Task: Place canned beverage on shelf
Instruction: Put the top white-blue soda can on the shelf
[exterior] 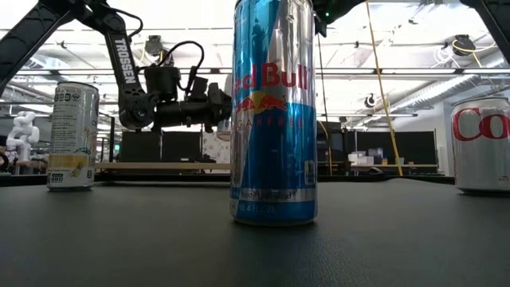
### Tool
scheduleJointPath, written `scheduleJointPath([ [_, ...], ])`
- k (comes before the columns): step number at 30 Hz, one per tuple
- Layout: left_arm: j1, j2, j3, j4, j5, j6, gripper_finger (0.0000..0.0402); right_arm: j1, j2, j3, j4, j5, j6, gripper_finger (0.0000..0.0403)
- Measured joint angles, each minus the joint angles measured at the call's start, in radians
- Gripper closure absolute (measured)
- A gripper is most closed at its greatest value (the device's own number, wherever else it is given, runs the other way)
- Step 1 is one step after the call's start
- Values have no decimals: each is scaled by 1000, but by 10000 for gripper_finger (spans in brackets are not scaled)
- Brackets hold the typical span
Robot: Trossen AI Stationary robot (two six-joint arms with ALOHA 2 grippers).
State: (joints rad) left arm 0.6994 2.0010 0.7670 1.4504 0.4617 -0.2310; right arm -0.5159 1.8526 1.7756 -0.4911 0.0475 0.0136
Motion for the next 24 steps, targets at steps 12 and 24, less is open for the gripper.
scheduleJointPath([
  [12,0,-1,0,-27,2,5,147,-1,10,0,13,-58,7,216],
  [24,0,-1,0,-30,9,34,141,-7,10,0,7,41,12,216],
])
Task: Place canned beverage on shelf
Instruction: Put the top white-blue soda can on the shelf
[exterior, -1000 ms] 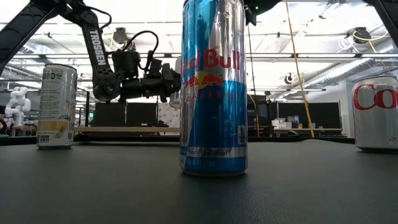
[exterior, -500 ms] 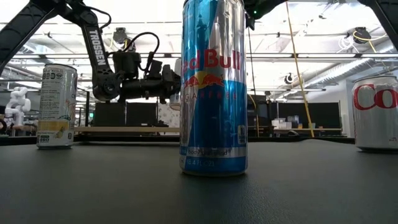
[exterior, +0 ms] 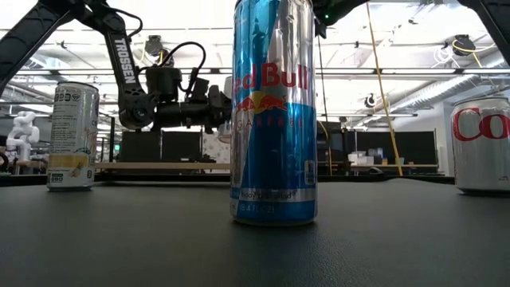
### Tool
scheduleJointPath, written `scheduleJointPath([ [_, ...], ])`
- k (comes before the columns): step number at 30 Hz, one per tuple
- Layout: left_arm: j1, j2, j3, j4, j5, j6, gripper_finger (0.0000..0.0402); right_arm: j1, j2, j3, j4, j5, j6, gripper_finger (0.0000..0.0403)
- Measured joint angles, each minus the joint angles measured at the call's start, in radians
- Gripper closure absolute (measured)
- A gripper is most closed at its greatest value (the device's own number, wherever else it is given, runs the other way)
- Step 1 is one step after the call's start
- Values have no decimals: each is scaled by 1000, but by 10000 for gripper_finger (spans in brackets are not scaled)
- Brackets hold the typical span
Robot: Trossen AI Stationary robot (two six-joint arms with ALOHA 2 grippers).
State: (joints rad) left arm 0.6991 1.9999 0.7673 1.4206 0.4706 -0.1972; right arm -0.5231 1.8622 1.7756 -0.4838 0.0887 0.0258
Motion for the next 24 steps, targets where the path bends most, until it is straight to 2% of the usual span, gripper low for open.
scheduleJointPath([
  [7,-1,0,0,-63,0,22,141,3,24,0,33,-67,1,216],
  [16,-1,2,0,-72,-3,22,140,11,46,1,38,-64,-1,216],
  [24,0,2,0,-80,-9,22,140,15,15,1,14,-65,-4,216],
])
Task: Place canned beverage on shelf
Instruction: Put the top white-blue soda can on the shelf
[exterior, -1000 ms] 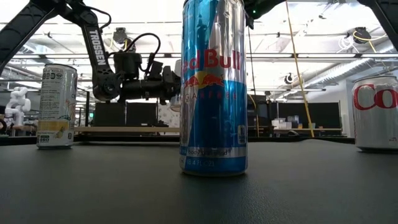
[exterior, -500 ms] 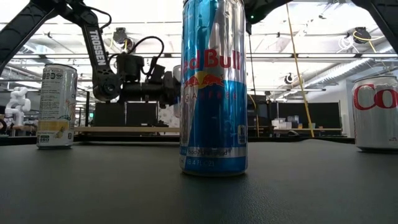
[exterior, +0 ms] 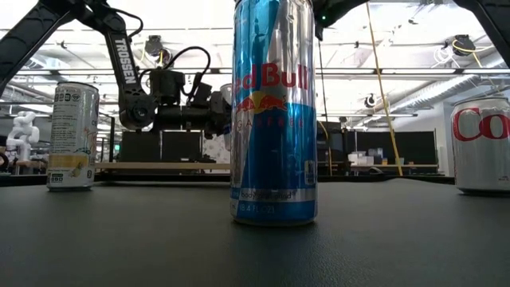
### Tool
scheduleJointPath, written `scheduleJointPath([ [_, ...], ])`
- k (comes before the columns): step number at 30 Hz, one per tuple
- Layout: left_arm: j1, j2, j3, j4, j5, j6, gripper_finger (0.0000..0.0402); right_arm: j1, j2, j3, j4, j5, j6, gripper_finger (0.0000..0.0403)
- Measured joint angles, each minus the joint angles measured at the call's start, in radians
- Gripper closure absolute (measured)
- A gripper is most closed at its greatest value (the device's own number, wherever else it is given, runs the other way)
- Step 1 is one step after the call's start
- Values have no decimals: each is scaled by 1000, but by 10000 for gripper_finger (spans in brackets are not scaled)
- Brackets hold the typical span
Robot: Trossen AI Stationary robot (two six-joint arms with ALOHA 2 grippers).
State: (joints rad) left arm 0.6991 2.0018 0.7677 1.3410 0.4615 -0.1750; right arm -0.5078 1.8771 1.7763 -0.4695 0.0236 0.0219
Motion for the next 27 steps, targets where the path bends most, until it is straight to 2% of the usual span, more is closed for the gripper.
scheduleJointPath([
  [7,0,0,0,-9,0,25,140,5,-23,1,-4,1,3,216],
  [18,0,0,0,-20,-6,24,140,14,-70,0,-123,6,-16,216],
  [27,0,0,5,-21,8,23,140,14,-103,0,-126,6,-32,216],
])
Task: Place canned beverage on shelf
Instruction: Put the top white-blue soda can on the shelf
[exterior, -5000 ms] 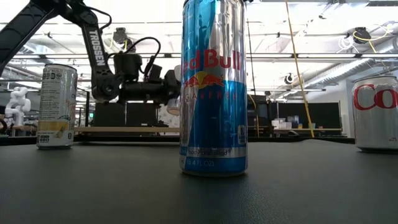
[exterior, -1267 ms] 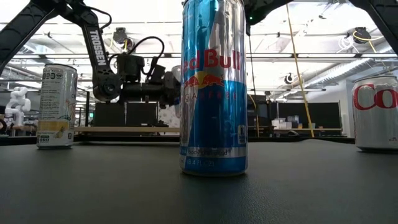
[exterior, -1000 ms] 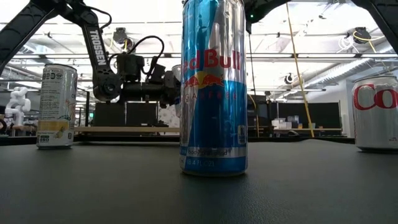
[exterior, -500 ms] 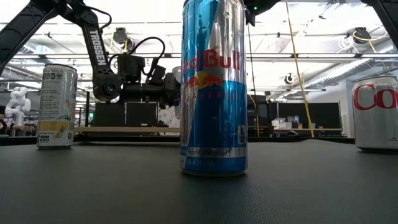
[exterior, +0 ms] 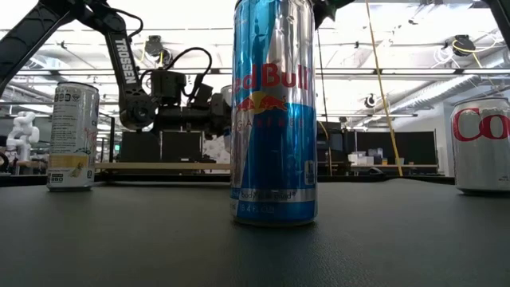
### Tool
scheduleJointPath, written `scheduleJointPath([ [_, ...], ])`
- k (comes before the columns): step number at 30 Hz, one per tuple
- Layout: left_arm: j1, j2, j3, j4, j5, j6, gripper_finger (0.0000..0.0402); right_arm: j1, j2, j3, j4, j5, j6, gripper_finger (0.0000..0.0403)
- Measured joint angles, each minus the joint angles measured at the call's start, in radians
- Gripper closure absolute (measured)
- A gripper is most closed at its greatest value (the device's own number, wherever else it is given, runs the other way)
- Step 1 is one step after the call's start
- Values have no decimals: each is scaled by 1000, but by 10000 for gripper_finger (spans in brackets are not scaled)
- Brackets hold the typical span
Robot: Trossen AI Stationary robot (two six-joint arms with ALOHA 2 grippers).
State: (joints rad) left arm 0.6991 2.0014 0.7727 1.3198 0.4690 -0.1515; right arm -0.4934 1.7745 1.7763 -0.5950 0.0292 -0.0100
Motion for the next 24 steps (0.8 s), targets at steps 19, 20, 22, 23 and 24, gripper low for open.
scheduleJointPath([
  [19,51,-79,71,-191,80,-108,140,0,-6,0,-49,0,-32,216],
  [20,51,-92,71,-215,89,-94,140,0,-6,0,-49,0,-32,216],
  [22,52,-117,71,-264,96,-41,140,0,-6,0,-49,0,-32,216],
  [23,52,-130,71,-299,96,1,140,0,-6,0,-49,0,-32,216],
  [24,53,-141,73,-332,93,52,140,0,-6,0,-49,0,-32,216],
])
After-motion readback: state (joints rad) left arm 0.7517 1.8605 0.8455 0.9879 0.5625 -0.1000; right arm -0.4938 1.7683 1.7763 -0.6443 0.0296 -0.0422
